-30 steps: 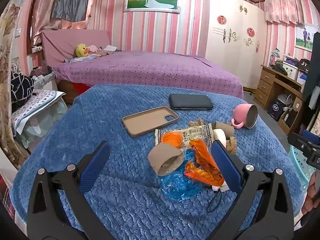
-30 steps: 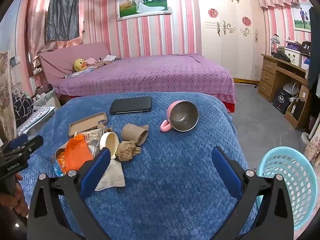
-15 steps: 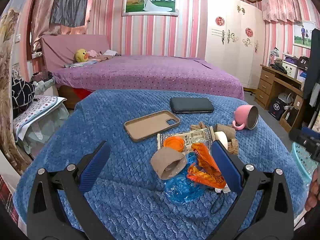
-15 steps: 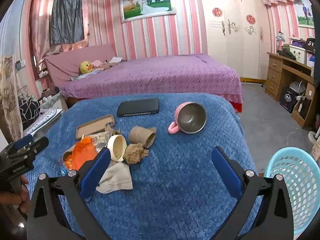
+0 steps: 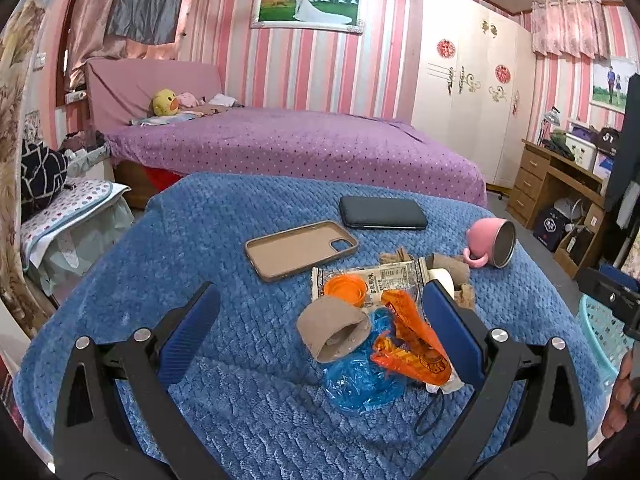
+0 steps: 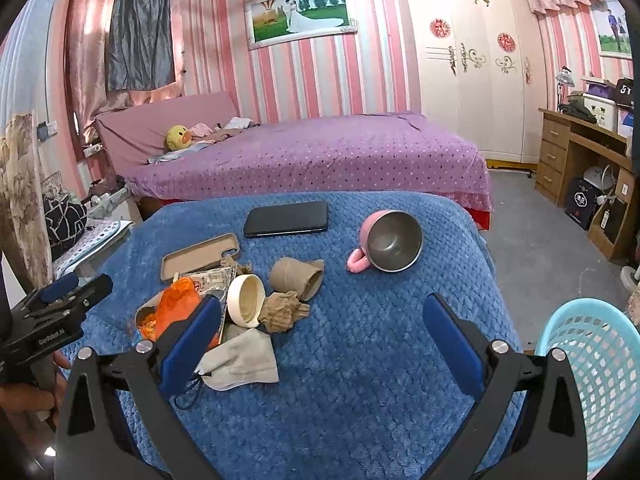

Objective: Collect trash

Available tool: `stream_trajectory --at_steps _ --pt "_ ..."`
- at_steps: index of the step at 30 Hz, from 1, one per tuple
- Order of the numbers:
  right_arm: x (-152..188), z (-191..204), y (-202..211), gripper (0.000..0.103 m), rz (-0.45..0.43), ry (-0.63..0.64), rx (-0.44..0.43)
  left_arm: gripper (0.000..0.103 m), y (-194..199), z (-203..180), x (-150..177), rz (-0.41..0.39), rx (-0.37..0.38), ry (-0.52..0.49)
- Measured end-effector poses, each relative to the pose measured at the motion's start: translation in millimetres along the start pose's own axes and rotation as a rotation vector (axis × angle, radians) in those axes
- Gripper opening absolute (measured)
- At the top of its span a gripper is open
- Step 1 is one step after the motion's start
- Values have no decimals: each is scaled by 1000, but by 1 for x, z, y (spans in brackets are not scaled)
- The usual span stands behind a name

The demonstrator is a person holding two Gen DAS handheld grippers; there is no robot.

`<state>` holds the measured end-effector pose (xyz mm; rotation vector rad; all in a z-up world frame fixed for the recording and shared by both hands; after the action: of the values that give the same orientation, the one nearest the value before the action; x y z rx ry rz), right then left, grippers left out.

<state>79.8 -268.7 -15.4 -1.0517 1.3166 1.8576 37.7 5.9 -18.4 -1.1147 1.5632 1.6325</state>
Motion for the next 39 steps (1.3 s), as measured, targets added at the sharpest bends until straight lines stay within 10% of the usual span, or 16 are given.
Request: stream_trajectory --at_steps 39 --pt "-4 -8 7 99 -12 -30 77 98 -7 3 3 53 -34 -7"
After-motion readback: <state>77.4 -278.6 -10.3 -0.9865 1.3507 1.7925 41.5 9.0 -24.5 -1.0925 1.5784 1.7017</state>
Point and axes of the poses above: each gripper's, at about its wrist camera, not at the fingertips, and y roughly against the way its jaws point, z to its left, x to its underside, the point moved 4 cm from there along -y, roughly the way its jaws point, and after that the axes turned 6 degrees about -x, right-handed, at the moved point
